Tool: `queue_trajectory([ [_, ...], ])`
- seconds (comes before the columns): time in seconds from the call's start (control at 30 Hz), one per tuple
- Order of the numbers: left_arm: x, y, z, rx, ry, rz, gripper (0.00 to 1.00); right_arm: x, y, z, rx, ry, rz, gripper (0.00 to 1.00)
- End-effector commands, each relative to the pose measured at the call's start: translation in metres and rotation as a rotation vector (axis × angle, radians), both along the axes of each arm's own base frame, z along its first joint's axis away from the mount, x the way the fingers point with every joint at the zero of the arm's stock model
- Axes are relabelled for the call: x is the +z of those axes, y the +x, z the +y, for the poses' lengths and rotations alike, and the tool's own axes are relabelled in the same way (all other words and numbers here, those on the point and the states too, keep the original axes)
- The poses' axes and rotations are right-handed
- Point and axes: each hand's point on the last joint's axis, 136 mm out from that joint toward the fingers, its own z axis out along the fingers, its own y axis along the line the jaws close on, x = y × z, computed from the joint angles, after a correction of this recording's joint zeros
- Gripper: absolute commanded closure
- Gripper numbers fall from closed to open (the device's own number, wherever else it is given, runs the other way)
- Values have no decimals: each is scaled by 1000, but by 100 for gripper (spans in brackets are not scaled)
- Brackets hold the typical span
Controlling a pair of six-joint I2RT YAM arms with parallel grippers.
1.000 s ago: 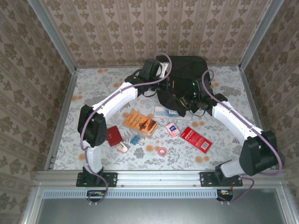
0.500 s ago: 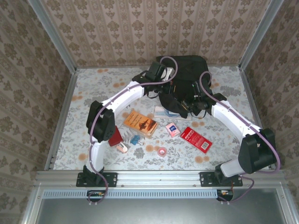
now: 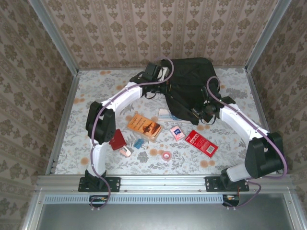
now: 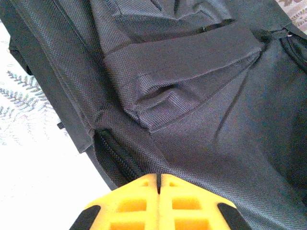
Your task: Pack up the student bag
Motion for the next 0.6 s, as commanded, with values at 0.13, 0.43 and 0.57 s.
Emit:
queue_trajectory([
  [0.13, 37, 47, 33, 124, 17, -161, 100, 12, -14, -27, 68, -146, 20, 100],
  [0.43, 35, 78, 52, 202, 18, -183, 100, 21, -21, -33, 90, -144, -10, 100],
  [0.57, 32, 87, 50, 202, 41, -189, 100, 24, -20, -29, 122, -136, -28, 100],
])
